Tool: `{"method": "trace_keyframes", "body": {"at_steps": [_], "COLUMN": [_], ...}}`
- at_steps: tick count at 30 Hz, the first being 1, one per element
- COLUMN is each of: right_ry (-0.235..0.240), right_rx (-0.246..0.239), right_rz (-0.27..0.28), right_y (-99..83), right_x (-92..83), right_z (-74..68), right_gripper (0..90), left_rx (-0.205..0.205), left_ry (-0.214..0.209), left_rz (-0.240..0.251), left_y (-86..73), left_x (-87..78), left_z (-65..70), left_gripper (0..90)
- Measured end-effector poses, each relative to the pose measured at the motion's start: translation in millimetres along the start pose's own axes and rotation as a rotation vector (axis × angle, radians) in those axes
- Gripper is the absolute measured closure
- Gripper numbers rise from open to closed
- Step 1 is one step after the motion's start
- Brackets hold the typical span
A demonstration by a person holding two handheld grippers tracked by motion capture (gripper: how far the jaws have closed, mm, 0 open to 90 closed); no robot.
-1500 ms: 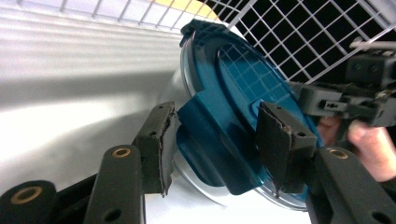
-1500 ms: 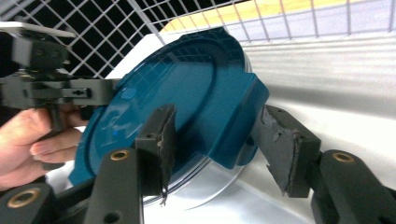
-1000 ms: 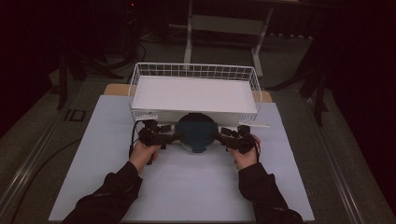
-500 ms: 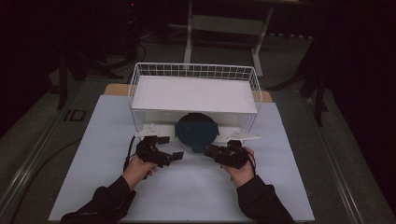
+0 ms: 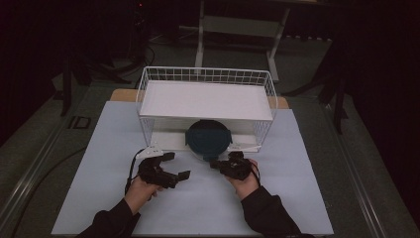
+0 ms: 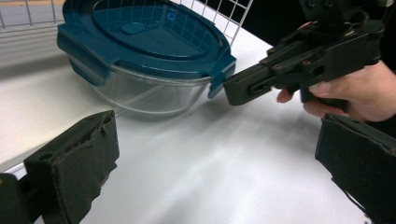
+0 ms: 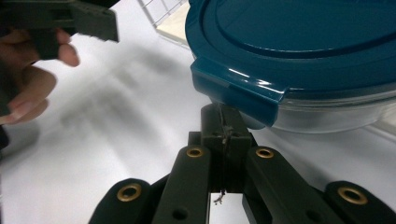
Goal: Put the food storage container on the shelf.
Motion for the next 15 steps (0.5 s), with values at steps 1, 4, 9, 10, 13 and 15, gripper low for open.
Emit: {"method": "trace_keyframes", "body": {"at_steps": [1,4,9,10,13,15], "right_ry": [-0.002,-0.012,-0.016,-0.022,-0.036,-0.035], "right_rx": [0.002,0.008,0.021,0.019,0.017,0.026], "right_rz": [-0.001,-0.003,-0.001,0.001,0.002,0.005], "right_y": [1.0,4.4,9.9,12.1,17.2,21.1], "right_x": [1.4,5.8,13.7,14.5,17.0,19.2], "right_z": [0.7,4.0,11.0,12.6,16.0,19.3], "right_gripper": [90.0,90.0,90.0,90.0,90.0,90.0], "left_rx": [0.001,-0.004,0.008,0.010,0.017,0.017], "left_ry": [0.002,0.006,0.015,0.013,0.013,0.012], "left_rz": [0.007,0.024,0.035,0.037,0.039,0.038], "left_y": [0.3,1.2,1.7,1.9,1.7,1.0], "left_x": [-0.4,-1.4,-1.8,-1.8,-1.4,-0.8], "left_z": [0.0,-0.6,-0.3,0.2,1.2,1.4], "left_gripper": [0.0,0.0,0.0,0.0,0.0,0.0]}}
Point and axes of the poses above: each handheld gripper's, and its own axes: x roughly forward along the jaws, y roughly out of its top, z roughly to its right, the point moved 8 cm from there along x, roughly forward along the jaws, and after that the axes turned 8 degrees about -z, right-handed, at the moved point
